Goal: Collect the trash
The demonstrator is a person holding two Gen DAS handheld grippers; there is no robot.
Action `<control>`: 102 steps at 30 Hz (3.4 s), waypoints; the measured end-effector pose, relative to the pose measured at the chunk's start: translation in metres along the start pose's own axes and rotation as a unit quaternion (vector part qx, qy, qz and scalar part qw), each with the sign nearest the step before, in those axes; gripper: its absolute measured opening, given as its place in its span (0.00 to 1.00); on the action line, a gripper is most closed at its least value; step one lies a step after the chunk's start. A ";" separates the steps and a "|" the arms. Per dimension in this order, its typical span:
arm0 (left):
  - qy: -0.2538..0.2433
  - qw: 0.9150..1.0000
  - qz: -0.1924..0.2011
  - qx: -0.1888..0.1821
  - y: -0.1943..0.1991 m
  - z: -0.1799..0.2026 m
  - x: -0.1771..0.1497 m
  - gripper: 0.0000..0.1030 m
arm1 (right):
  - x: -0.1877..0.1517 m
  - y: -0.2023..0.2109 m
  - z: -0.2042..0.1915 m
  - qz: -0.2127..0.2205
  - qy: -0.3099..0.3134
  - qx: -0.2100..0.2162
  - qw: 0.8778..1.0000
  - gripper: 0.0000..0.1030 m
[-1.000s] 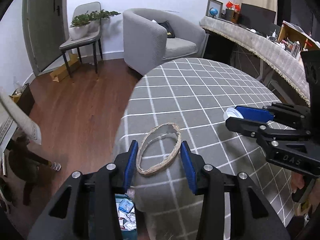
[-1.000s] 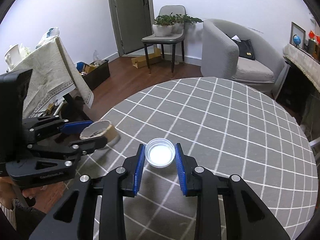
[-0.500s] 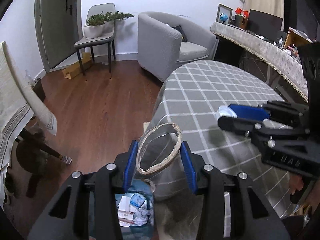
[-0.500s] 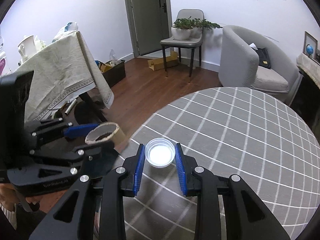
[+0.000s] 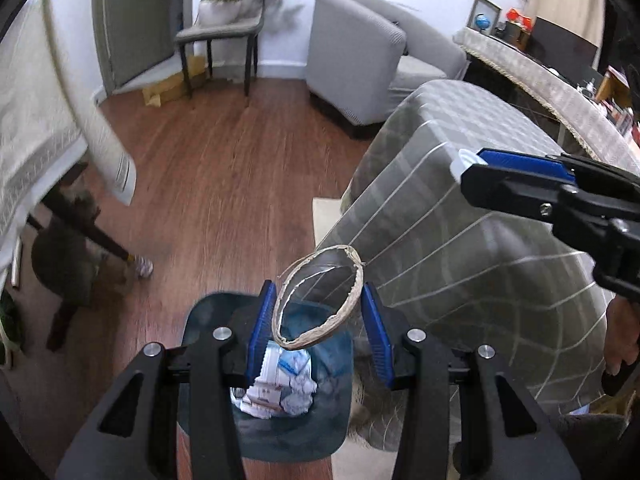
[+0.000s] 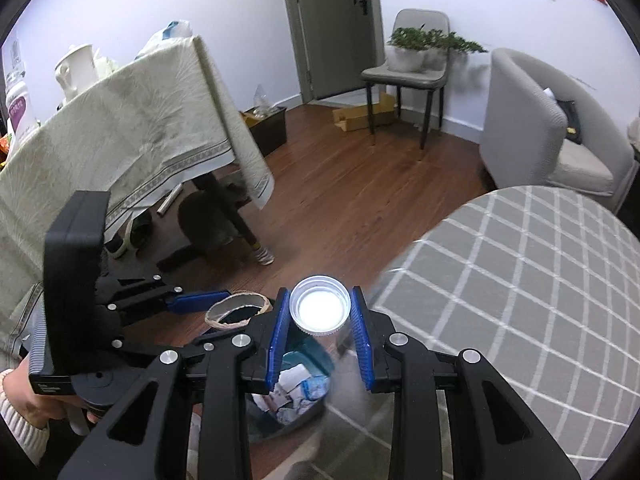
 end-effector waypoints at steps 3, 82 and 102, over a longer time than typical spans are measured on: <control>0.013 1.000 -0.013 0.002 -0.005 -0.015 -0.011 0.45 | -0.003 -0.013 -0.011 -0.010 -0.005 0.007 1.000 0.29; 0.095 0.994 0.035 0.049 0.075 -0.120 -0.041 0.45 | -0.160 -0.254 -0.057 -0.352 0.057 -0.066 0.932 0.30; 0.078 0.989 0.084 0.095 0.108 -0.102 -0.004 0.64 | -0.083 -0.167 -0.085 -0.212 0.069 -0.031 0.974 0.51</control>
Point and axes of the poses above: each gripper's, at about its wrist camera, not at the fingertips, and y roughly against the way its jaws point, z to its right, x to its top, the point moved 2 cm from there along -y, roughly the way its jaws point, and after that the axes turned 7 degrees about -y, right-handed, at the moved point
